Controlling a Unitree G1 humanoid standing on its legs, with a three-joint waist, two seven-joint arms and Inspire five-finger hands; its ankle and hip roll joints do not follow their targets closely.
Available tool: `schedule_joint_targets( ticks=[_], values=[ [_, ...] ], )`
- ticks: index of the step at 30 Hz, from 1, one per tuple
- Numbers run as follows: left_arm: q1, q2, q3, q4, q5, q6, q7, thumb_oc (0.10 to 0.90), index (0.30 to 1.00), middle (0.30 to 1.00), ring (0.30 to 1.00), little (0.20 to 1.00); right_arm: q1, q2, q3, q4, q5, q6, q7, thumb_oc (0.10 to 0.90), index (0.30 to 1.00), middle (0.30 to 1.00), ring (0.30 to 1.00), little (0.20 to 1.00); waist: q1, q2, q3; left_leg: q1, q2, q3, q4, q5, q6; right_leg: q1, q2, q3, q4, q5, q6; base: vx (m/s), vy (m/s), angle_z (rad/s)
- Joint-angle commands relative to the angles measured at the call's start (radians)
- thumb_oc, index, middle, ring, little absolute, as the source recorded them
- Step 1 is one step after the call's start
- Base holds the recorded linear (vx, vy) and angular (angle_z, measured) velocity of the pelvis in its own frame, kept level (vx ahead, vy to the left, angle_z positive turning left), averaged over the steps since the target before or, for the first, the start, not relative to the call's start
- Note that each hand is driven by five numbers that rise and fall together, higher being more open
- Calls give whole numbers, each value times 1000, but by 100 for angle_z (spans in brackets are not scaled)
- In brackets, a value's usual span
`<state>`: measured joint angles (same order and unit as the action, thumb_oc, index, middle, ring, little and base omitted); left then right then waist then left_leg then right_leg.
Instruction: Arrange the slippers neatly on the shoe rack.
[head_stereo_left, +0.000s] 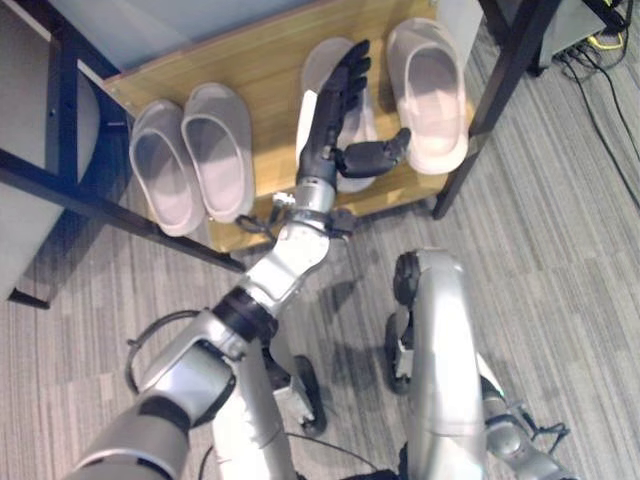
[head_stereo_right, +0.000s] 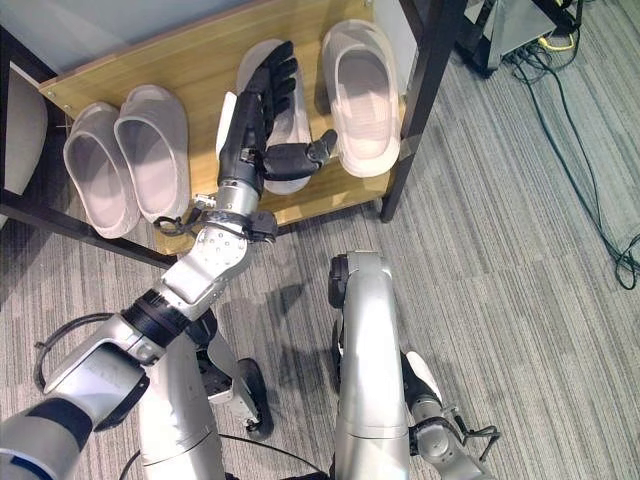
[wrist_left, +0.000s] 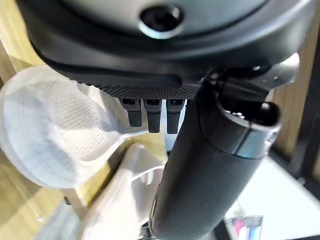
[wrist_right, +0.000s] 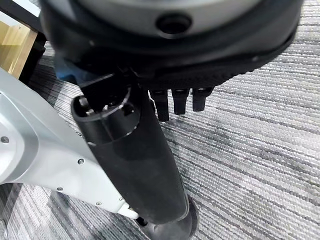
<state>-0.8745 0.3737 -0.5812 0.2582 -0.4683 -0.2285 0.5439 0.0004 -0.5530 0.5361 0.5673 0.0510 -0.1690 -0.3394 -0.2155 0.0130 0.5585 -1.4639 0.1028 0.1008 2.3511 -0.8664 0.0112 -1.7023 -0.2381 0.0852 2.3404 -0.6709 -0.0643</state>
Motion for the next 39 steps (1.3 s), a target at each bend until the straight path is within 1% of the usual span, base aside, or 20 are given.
schedule_joint_targets(
  ticks=[1,6,9,14,15,22,26,33,35,39],
  values=[
    [-72,43,88,-185,-1,-138,28,800,900,900,900,900,-6,-4,-42,-71,-20,-42,-35,800,900,900,900,900,47,-12,-38,-106,-1,-66,-112,111,-39,132,1,186,11,-132,67,0,0,0],
    [4,79,133,-252,19,-138,42,800,900,900,900,900,11,1,-51,-85,-28,-39,-38,800,900,900,900,900,60,-4,-38,-106,2,-67,-107,110,-39,132,4,183,16,-130,63,0,0,0],
    [39,109,163,-223,22,-130,58,800,900,900,900,900,15,4,-55,-93,-25,-39,-37,800,900,900,900,900,67,-2,-38,-106,1,-73,-107,109,-39,132,5,183,15,-129,62,0,0,0],
    [58,120,181,-177,31,-115,65,800,900,900,900,900,11,3,-57,-92,-23,-40,-36,800,900,900,900,900,68,-2,-38,-106,0,-71,-114,111,-40,132,1,185,10,-128,62,0,0,0],
    [71,119,183,-146,28,-110,64,800,900,900,900,900,9,4,-56,-85,-22,-40,-37,800,900,900,900,900,67,-5,-38,-106,3,-71,-111,114,-41,132,2,186,12,-125,62,0,0,0],
    [54,128,189,-31,40,-81,72,800,900,900,900,900,-9,9,-59,-60,-7,-44,-39,800,900,900,900,900,60,-9,-38,-106,-6,-70,-123,108,-40,132,-1,193,-6,-126,68,0,0,0],
    [33,118,185,18,24,-79,73,800,900,900,900,900,-9,9,-54,-48,-2,-44,-38,800,900,900,900,900,55,-14,-38,-106,-7,-70,-119,107,-39,132,2,197,-7,-125,71,0,0,0],
    [-2,106,168,40,24,-76,68,800,900,900,900,900,-10,12,-49,-31,-1,-44,-36,800,900,900,900,900,43,-16,-38,-106,-5,-70,-108,102,-38,132,3,204,-3,-129,74,0,0,0],
    [-13,96,158,40,27,-74,63,800,900,900,900,900,-13,12,-48,-22,0,-44,-34,800,900,900,900,900,42,-14,-38,-106,-7,-70,-106,102,-37,132,2,204,0,-130,75,0,0,0],
    [-42,70,133,58,33,-69,56,800,900,900,900,900,-19,9,-41,-14,4,-45,-31,800,900,900,900,900,35,-20,-38,-106,-9,-65,-106,105,-38,132,4,208,3,-132,75,0,0,0]
  ],
)
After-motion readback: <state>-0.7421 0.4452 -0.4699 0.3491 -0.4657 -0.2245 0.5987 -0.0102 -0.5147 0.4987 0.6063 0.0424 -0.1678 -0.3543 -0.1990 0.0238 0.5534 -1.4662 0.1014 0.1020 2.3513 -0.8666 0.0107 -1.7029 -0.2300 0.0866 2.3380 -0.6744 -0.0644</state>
